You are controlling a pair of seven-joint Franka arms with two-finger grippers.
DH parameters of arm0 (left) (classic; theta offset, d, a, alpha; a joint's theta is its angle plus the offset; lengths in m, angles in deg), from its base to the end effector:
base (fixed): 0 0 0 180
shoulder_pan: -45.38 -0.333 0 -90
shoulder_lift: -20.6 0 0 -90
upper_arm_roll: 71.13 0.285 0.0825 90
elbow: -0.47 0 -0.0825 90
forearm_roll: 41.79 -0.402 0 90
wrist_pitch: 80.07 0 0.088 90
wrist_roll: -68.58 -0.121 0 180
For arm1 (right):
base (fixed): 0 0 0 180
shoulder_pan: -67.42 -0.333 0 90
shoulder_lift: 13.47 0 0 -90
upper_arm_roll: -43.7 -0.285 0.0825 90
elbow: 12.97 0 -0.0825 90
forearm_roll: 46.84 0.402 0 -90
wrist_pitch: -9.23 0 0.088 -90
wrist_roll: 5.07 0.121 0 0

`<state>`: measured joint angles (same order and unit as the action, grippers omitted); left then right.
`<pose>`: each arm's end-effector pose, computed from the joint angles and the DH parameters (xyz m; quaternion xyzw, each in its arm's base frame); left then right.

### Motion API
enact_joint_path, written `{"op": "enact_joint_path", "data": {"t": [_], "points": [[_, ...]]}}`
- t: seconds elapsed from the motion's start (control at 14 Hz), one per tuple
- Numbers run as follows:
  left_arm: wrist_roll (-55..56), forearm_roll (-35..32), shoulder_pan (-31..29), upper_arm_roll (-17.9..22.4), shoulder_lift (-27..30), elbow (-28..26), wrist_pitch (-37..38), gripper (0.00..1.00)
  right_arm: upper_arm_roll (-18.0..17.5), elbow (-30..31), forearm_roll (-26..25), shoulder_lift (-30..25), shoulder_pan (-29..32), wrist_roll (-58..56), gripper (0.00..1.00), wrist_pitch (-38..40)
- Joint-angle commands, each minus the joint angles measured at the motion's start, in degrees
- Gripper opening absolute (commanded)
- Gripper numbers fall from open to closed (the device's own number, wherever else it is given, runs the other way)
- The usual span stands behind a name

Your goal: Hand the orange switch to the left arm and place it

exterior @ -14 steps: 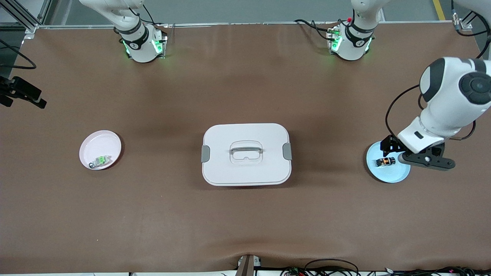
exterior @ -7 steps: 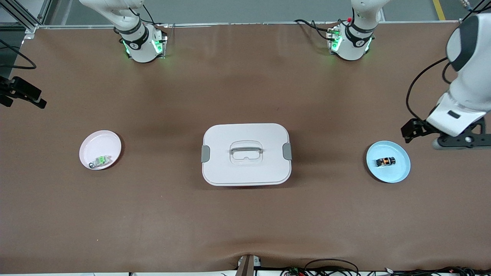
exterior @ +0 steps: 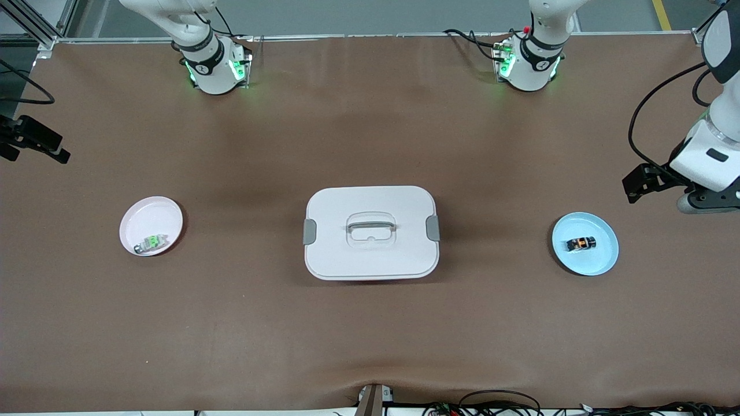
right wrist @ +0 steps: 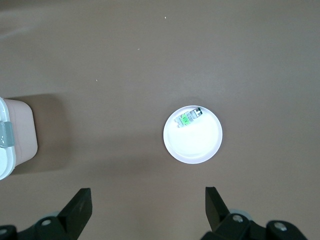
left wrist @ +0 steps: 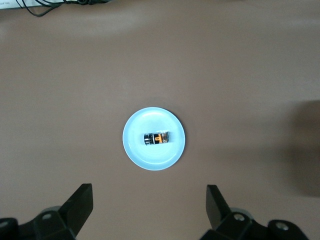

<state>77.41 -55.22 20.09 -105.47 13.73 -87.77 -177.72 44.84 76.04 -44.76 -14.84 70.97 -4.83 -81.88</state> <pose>0.6117 -0.0551 0.5490 -0.9960 0.0109 -0.0450 0.0768 0.5675 -0.0423 0.6035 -0.9985 0.0428 -0.0310 0.0172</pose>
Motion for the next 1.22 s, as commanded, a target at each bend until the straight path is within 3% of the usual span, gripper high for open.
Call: {"op": "enact_joint_path", "data": {"t": [0.0,0.14,0.36,0.57,0.79,1.15], "points": [[-0.7,5.8,11.3,12.7,4.2,0.3,4.7,1.0,-1.0,-1.1,-0.7,0.2,1.2,-0.4,1.0,0.9],[0.4,7.7,19.9,20.0,6.2,0.1,8.2,1.0,-1.0,-1.1,-0.8,0.2,1.2,-0.5,1.0,0.9],[0.5,9.8,23.9,23.7,10.0,-1.7,9.7,1.0,-1.0,-1.1,-0.8,0.2,1.2,-0.5,1.0,0.9],[0.5,12.3,29.6,30.5,14.4,-5.1,10.7,1.0,-1.0,-1.1,-0.8,0.2,1.2,-0.5,1.0,0.9],[0.5,14.4,28.7,30.4,16.4,-6.3,11.3,1.0,-1.0,-1.1,-0.8,0.2,1.2,-0.4,1.0,0.9],[-0.4,14.0,28.6,30.7,15.2,-5.5,12.5,1.0,-1.0,-1.1,-0.8,0.2,1.0,-0.4,1.0,0.9]]}}
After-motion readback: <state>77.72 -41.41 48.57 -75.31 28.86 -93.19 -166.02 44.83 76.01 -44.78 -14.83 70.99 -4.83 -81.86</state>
